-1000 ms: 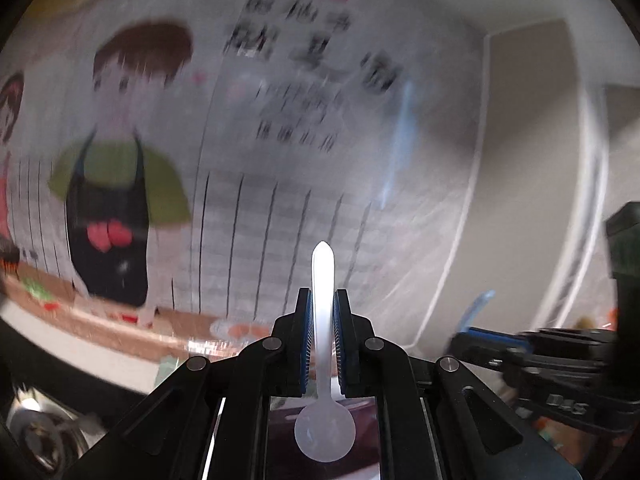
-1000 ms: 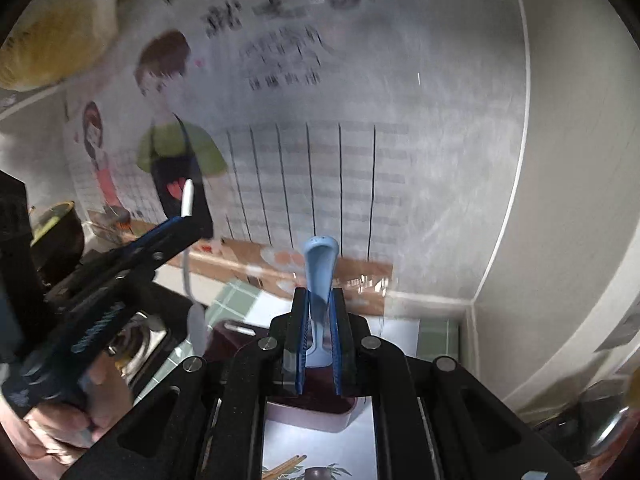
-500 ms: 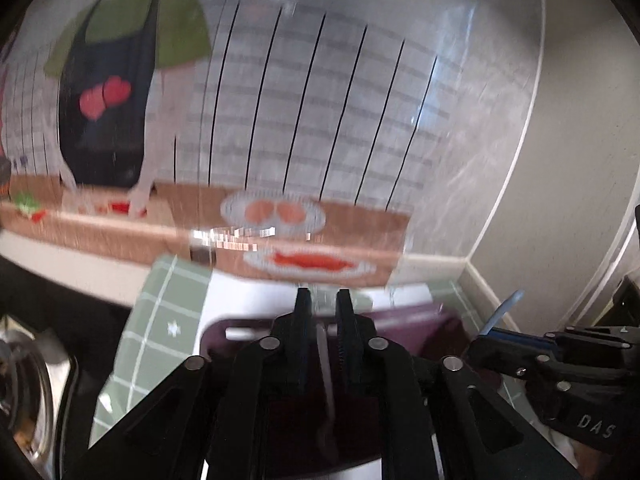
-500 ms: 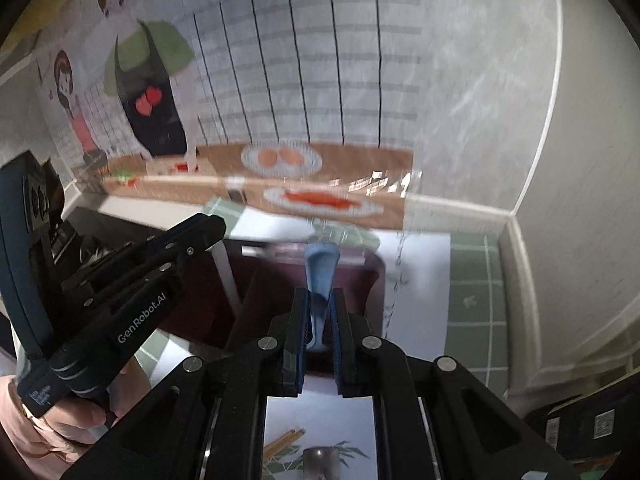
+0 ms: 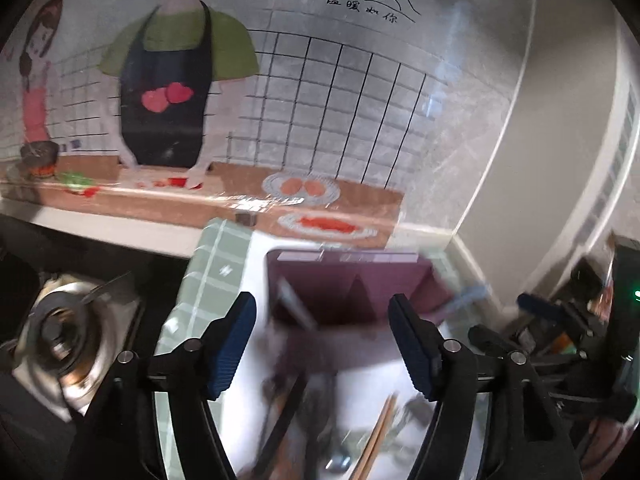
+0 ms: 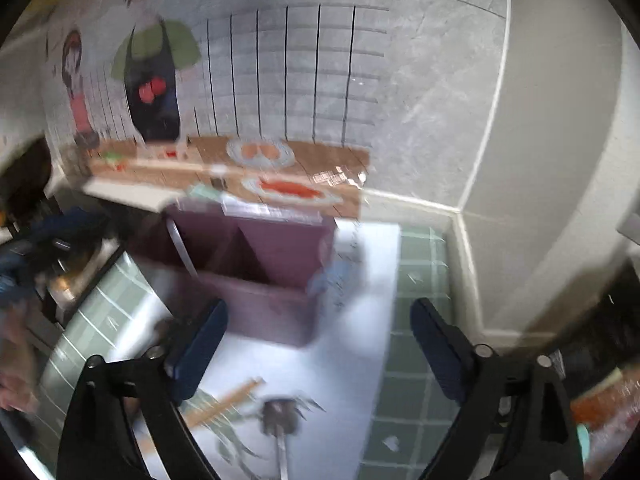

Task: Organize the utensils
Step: 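Grasp the metal slotted spatula with the right gripper while the left grasps a wooden chopstick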

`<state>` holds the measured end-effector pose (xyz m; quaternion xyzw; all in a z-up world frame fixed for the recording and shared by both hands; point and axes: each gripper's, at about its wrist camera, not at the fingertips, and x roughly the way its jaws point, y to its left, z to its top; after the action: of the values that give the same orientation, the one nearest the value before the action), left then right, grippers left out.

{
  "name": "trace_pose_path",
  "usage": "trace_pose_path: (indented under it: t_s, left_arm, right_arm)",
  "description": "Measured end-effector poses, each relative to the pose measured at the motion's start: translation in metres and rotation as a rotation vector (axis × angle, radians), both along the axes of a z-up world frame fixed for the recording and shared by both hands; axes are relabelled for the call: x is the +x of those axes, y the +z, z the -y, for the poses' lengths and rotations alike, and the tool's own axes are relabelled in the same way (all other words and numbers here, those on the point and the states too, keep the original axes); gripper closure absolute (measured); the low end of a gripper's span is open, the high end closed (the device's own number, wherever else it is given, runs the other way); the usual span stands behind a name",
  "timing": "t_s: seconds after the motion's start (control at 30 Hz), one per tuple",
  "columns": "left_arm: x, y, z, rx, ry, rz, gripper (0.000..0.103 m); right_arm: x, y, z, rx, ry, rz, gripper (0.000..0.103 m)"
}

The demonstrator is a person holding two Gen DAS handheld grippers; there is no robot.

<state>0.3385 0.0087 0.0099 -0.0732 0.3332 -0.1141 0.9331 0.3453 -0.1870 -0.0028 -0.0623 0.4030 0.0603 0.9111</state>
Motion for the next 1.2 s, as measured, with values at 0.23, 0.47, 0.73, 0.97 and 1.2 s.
trace_pose_path:
  t_s: [0.23,0.47,0.73,0.97,1.2]
  left_arm:
    - [-0.057,-0.044,-0.017,0.026,0.013,-0.144,0.032]
    - [-0.094,-0.08,-0.011,0.123,-0.045,-0.223,0.032]
    - [-0.098,-0.092,0.015,0.129,-0.186,-0.266,0.05]
    - [-0.082,-0.108,0.043,0.155,-0.3,-0.341,0.088]
    - [-0.074,-0.118,0.055,0.158,-0.325,-0.385,0.091]
  right_arm:
    - [-0.023,-0.062,-0.012,-0.098,0.071,-0.154,0.01]
    - [-0.033,-0.096,-0.02,-0.031,0.126,-0.253,0.034]
    - [-0.029,-0.102,-0.014,-0.005,0.092,-0.31,0.074]
    - [-0.055,-0.086,0.011,0.063,0.049,-0.319,0.074]
    - [-0.083,-0.079,0.028,0.072,0.02,-0.312,0.074]
